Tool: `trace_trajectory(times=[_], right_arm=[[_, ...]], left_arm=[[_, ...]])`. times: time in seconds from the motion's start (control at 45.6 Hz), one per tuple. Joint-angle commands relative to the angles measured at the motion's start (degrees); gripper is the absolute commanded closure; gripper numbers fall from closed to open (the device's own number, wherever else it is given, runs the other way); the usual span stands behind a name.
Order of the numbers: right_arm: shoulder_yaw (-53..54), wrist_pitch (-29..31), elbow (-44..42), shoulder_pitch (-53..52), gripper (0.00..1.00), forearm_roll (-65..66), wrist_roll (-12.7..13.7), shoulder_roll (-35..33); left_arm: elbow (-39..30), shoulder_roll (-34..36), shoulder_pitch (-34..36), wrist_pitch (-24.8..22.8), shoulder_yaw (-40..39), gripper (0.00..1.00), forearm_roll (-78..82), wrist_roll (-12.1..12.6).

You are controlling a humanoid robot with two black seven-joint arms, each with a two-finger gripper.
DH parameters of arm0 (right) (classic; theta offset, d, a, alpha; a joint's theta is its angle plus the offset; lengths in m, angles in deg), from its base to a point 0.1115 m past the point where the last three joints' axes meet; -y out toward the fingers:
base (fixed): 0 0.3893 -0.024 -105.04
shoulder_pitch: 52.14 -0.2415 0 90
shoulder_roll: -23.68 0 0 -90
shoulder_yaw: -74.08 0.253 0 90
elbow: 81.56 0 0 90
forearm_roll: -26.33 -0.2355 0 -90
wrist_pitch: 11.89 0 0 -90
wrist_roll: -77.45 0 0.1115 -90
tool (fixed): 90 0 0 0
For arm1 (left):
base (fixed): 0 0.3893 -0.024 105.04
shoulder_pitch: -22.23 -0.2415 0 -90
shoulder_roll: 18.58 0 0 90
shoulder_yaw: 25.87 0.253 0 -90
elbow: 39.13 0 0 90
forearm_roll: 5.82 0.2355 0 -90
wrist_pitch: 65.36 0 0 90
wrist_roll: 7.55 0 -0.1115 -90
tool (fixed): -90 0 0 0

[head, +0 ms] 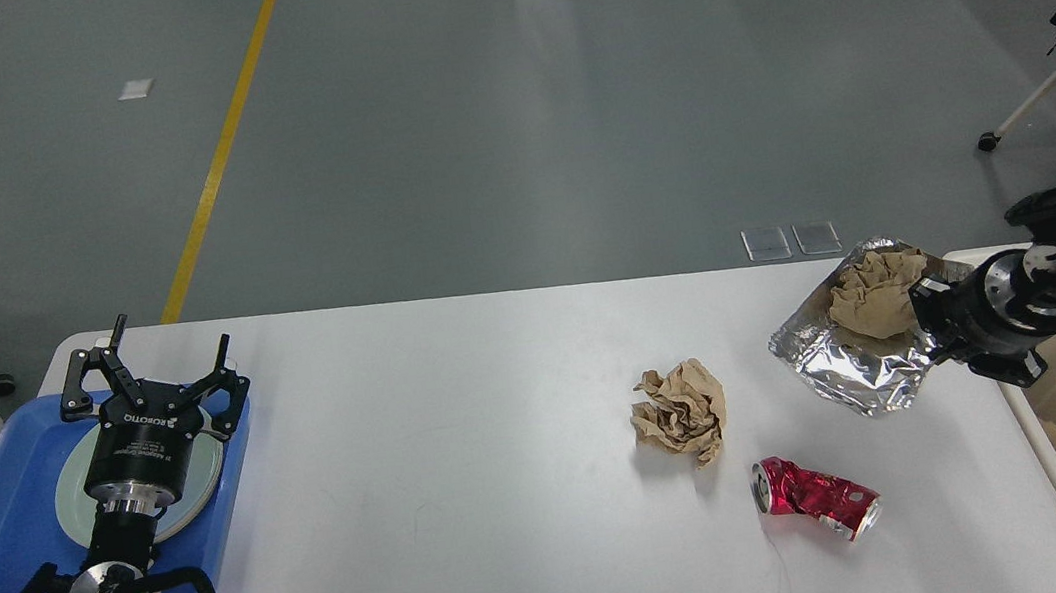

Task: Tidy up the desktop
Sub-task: 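Drag the foil sheet with brown paper toward the white bin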

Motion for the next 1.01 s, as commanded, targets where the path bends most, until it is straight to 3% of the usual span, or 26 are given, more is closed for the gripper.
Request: trace_trajectory(times=[0.0, 0.066, 0.263, 0.395, 0.482, 0.636, 0.811, 0.986], right_arm=[[-9.96, 8.64, 6.53, -11.83, 1.0, 4.46, -1.39, 2.64], [-14.1, 12.95, 8.38, -16.31, 1.0, 6.57, -4.81, 3.52], [-18.86, 25.52, 13.21, -23.97, 1.0, 22.82, -19.49, 4.14], [-20.61, 28.7, 13.75, -25.38, 1.0, 27.76, -25.39, 3.88], [-21.67, 28.26, 13.66, -25.47, 1.0, 27.76, -26.54, 3.7], [-21.67, 26.94, 12.78, -24.42, 1.0, 27.67, -26.36, 0.81], [-24.39, 20.0, 9.53, -21.08, 1.0, 26.97, -25.84, -2.45], [-23.17, 18.15, -3.72, -10.11, 1.0, 24.42, -25.4, -9.56]], left_arm=[[0.0, 0.0, 0.0, 0.0, 0.0, 0.03, 0.01, 0.0], [0.0, 0.0, 0.0, 0.0, 0.0, 0.03, 0.01, 0.0], [0.0, 0.0, 0.0, 0.0, 0.0, 0.03, 0.01, -0.09], [0.0, 0.0, 0.0, 0.0, 0.0, 0.03, 0.01, -0.09], [0.0, 0.0, 0.0, 0.0, 0.0, 0.03, 0.01, 0.0], [0.0, 0.0, 0.0, 0.0, 0.0, 0.03, 0.01, 0.0], [0.0, 0.0, 0.0, 0.0, 0.0, 0.03, 0.01, 0.0], [0.0, 0.0, 0.0, 0.0, 0.0, 0.03, 0.01, 0.0]])
